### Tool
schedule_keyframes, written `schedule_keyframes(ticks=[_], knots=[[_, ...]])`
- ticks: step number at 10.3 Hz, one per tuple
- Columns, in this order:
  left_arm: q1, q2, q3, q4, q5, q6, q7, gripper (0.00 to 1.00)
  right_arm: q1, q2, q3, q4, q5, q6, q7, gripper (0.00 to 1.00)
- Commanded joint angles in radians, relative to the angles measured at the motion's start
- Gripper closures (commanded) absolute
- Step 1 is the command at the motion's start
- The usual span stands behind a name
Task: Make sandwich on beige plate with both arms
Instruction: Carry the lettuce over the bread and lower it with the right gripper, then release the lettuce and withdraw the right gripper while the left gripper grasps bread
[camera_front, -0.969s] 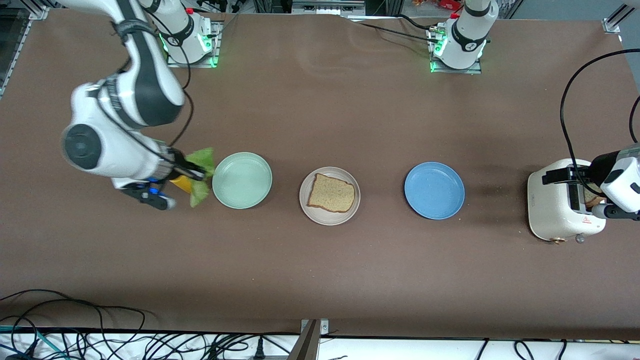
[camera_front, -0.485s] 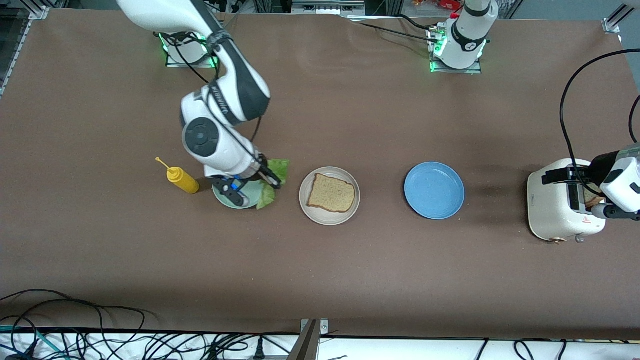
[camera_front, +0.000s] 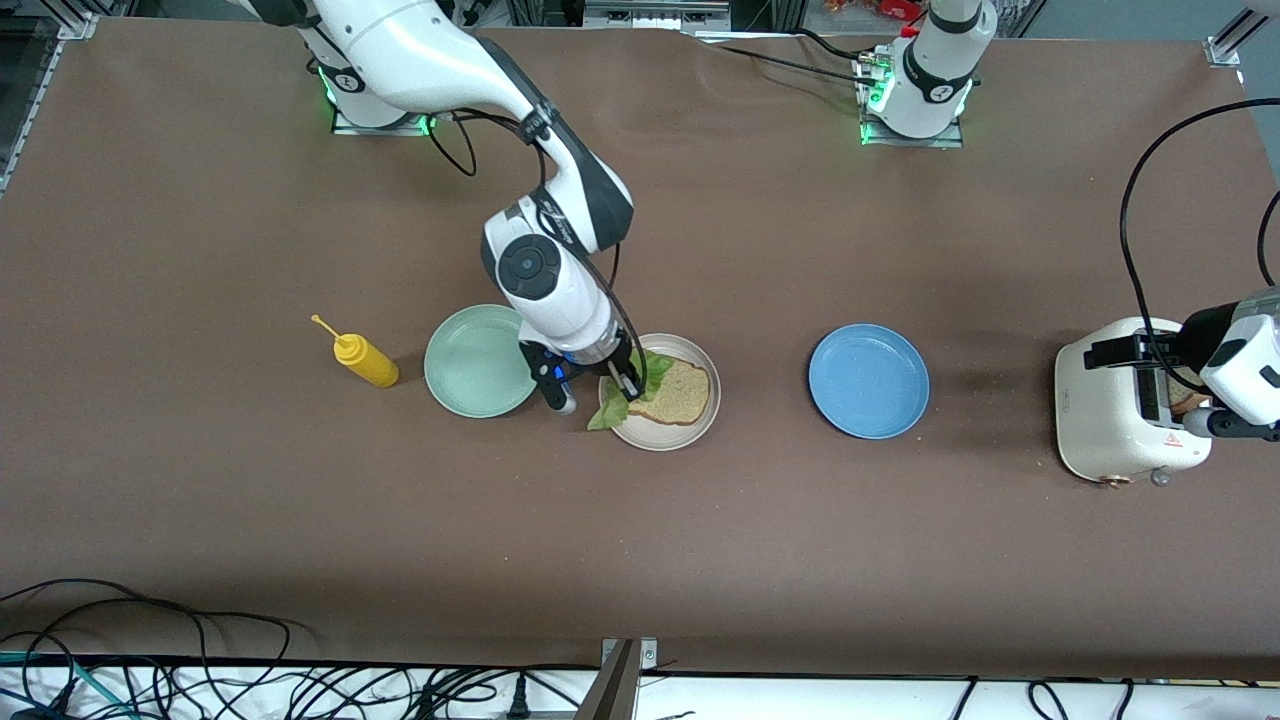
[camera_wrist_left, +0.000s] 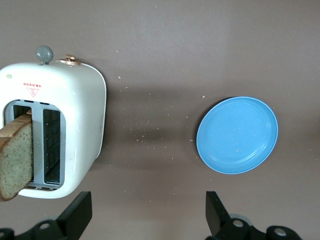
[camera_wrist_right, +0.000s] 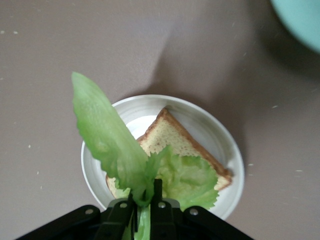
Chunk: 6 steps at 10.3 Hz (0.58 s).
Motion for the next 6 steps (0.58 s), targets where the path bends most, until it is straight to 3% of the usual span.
schedule_keyframes(ticks=[1, 2, 4, 5, 6], knots=[[0.002, -0.009, -0.006, -0.005, 0.03, 0.0, 0.012, 0.0, 0.041, 0.085, -0.009, 0.057, 0.015, 0.073, 0.061, 0.99], [0.002, -0.009, -0.006, -0.005, 0.03, 0.0, 0.012, 0.0, 0.046, 0.09, -0.007, 0.057, 0.015, 0.089, 0.078, 0.88], [0.002, -0.009, -0.006, -0.005, 0.03, 0.0, 0.012, 0.0, 0.053, 0.088, -0.007, 0.06, 0.016, 0.094, 0.084, 0.38], [0.002, -0.009, -0.006, -0.005, 0.03, 0.0, 0.012, 0.0, 0.059, 0.085, -0.007, 0.06, 0.015, 0.086, 0.083, 0.27], [0.0, -0.009, -0.006, -0.005, 0.03, 0.0, 0.012, 0.0, 0.059, 0.076, -0.009, 0.06, 0.007, 0.081, 0.079, 0.25]])
